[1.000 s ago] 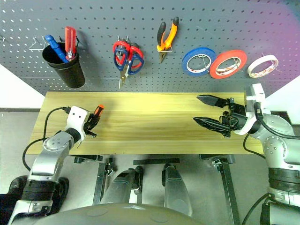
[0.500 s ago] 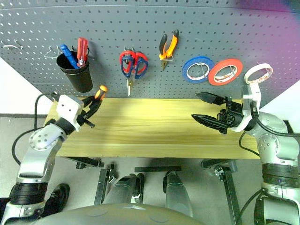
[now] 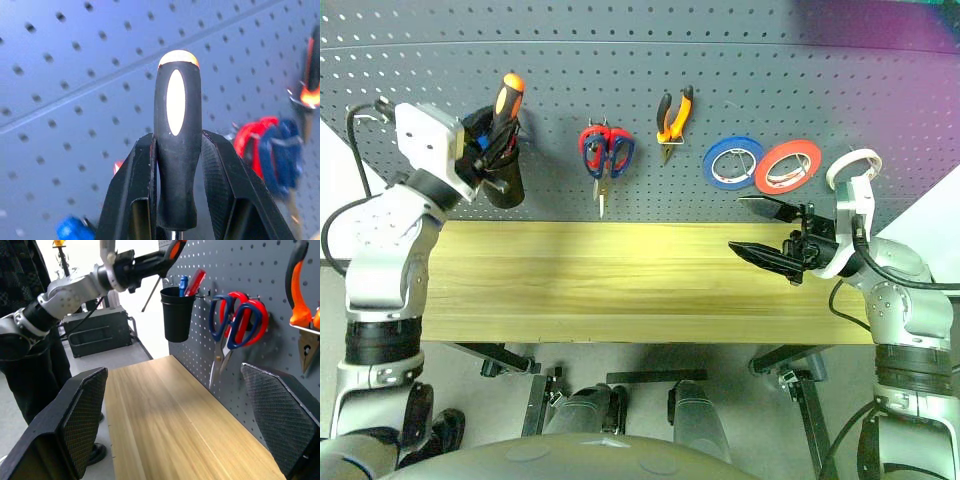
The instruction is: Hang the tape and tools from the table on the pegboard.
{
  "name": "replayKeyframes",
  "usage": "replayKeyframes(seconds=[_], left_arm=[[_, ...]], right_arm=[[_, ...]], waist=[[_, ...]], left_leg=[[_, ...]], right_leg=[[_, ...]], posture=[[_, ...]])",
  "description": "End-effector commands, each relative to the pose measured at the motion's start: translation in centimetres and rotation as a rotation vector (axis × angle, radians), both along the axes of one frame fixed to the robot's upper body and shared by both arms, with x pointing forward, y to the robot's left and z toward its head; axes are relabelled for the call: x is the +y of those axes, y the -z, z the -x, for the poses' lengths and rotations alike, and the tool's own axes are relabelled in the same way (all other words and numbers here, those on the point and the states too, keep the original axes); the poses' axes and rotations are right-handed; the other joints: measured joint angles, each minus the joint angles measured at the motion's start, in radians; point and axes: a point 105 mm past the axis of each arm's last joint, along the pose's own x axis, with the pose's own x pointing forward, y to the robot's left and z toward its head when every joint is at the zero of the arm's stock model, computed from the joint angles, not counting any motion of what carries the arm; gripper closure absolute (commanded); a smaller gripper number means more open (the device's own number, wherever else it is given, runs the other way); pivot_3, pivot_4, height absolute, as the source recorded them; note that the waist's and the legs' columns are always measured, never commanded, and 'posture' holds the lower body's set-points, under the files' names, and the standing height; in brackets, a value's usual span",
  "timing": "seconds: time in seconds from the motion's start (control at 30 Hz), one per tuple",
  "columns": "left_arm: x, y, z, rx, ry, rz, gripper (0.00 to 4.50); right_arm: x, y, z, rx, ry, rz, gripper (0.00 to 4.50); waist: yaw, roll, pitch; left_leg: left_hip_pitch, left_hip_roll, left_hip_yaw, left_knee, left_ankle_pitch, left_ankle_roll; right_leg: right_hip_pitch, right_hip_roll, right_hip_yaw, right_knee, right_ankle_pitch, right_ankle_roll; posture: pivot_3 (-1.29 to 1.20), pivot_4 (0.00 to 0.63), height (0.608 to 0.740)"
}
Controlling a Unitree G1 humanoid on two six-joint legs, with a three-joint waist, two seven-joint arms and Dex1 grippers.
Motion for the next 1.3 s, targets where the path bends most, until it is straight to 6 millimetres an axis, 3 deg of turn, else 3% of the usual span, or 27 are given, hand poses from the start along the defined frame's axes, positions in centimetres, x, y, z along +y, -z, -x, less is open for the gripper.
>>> replayKeyframes(seconds=[0.03, 0.37, 0.67, 0.8, 1.3], left_arm=[[0.0, -3.2, -0.1, -0.102, 0.008, 0.007, 3.59], [0.1, -6.7, -2.7, -0.206, 0.014, 0.008, 3.59], [1.0, -4.0, -4.8, -0.183, -0.001, 0.012, 3.59], [1.3, -1.7, -5.1, -0.159, -0.014, 0.02, 3.59], [4.0, 1.6, -2.2, -0.188, -0.159, 0.039, 3.59]], right_arm=[[0.1, -0.9, -0.2, -0.049, -0.006, 0.002, 0.0], [0.1, -1.0, -0.1, -0.054, 0.002, 0.023, 0.0], [-0.3, -1.4, 0.3, -0.054, 0.017, 0.039, 0.0], [-0.5, -1.4, 0.6, -0.043, 0.025, 0.049, 0.0], [-0.9, -1.3, 0.5, -0.03, 0.033, 0.055, 0.0]], waist=[[0.0, 0.0, -0.004], [-0.001, 0.0, -0.014], [-0.005, 0.0, -0.014], [-0.005, 0.0, -0.014], [-0.007, 0.0, -0.014]], left_leg=[[0.001, 0.0, 0.0, 0.0, 0.0, 0.0], [0.002, 0.0, 0.0, 0.0, 0.0, 0.0], [0.002, 0.0, 0.001, 0.0, 0.001, 0.002], [0.002, 0.0, 0.001, 0.0, 0.0, 0.001], [0.002, 0.001, 0.001, 0.0, -0.001, 0.001]], right_leg=[[0.001, 0.0, 0.0, 0.0, 0.0, 0.0], [0.001, 0.0, 0.0, 0.001, 0.0, 0.0], [0.001, 0.0, 0.001, 0.001, 0.0, 0.0], [0.001, 0.0, 0.002, 0.0, 0.0, 0.0], [0.001, -0.001, 0.003, 0.0, 0.0, 0.0]], posture=[[-0.05, 0.072, 0.74], [-0.07, 0.078, 0.74], [-0.09, 0.102, 0.74], [-0.1, 0.116, 0.74], [-0.07, 0.135, 0.74]])
